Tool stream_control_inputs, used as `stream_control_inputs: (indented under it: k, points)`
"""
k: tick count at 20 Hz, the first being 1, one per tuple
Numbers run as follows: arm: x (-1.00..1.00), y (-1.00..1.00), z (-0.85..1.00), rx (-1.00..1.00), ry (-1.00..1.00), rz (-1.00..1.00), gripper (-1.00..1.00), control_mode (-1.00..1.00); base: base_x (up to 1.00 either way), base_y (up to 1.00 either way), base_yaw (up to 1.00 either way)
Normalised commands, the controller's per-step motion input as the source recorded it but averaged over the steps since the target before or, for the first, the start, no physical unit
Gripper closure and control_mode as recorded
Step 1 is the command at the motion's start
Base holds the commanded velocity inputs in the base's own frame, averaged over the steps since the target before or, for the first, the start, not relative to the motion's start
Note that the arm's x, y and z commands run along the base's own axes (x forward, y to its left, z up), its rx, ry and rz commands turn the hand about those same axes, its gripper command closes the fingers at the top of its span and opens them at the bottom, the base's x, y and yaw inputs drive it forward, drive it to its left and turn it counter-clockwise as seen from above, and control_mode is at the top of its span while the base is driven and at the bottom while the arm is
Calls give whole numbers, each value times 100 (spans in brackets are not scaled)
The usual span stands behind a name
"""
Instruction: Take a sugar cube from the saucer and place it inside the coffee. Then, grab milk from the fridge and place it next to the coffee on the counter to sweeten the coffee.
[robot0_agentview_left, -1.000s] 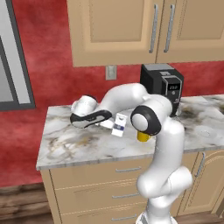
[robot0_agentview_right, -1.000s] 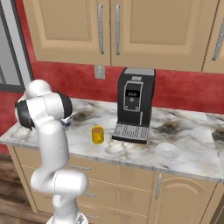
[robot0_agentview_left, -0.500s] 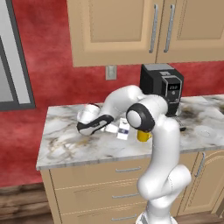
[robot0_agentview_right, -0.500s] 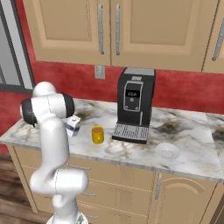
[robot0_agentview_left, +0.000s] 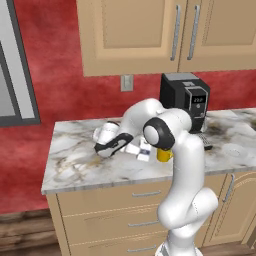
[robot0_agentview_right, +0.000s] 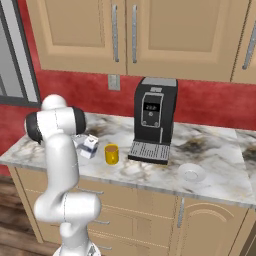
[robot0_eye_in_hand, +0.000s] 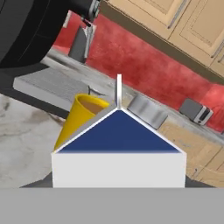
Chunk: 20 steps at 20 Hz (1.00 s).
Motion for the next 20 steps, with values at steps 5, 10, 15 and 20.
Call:
stream_control_inputs:
  k: [5,10,15,20]
  points:
    - [0,1,-74,-4,-32,0,100,-100,0,0,0]
    - [0,10,-64,-7,-46,0,100,-100,0,0,0]
    - [-1,22,-68,-9,-51,0,-100,-100,0,0,0]
    - [-2,13,-65,-9,-54,0,-100,-100,0,0,0]
